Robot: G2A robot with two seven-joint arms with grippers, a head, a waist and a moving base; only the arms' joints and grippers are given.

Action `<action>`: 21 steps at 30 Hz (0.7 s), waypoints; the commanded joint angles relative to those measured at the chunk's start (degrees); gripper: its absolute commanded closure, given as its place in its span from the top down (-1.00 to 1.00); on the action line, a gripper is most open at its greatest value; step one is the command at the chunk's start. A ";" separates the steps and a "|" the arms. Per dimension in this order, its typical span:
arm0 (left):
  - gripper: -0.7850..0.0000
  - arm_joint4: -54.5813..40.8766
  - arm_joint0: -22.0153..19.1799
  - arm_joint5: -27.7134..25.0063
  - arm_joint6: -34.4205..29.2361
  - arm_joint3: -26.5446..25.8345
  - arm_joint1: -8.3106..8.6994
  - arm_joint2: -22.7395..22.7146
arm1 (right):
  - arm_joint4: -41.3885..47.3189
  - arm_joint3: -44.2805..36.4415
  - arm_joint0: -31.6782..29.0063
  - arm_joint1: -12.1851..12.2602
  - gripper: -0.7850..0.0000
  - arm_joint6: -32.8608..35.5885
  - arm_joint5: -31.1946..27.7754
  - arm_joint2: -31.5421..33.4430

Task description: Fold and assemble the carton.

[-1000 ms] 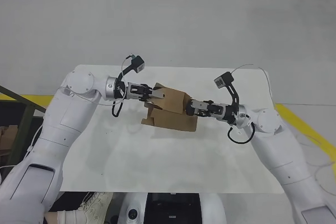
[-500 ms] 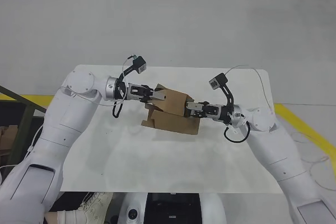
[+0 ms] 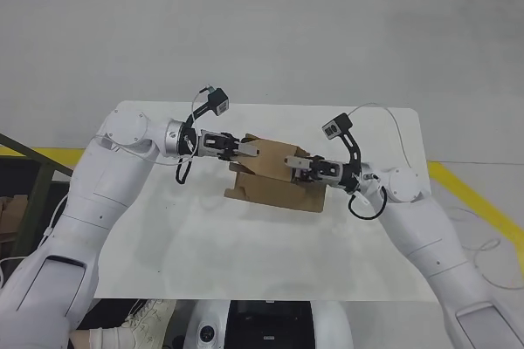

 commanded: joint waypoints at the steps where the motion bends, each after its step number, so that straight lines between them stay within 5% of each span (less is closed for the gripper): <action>1: -1.00 0.11 -0.10 0.01 -0.18 0.00 -0.01 0.08 | -0.79 0.09 0.26 -0.09 -0.07 -0.49 0.24 -0.02; 11: -1.00 0.20 -0.24 -0.09 -0.05 0.26 -0.16 0.59 | -2.83 -0.11 0.52 -0.58 -0.20 -2.39 0.83 -0.19; 21: -1.00 0.10 -0.31 -0.22 -0.04 0.70 -0.23 0.74 | -4.07 0.04 0.28 -0.80 -1.00 -3.19 1.53 0.27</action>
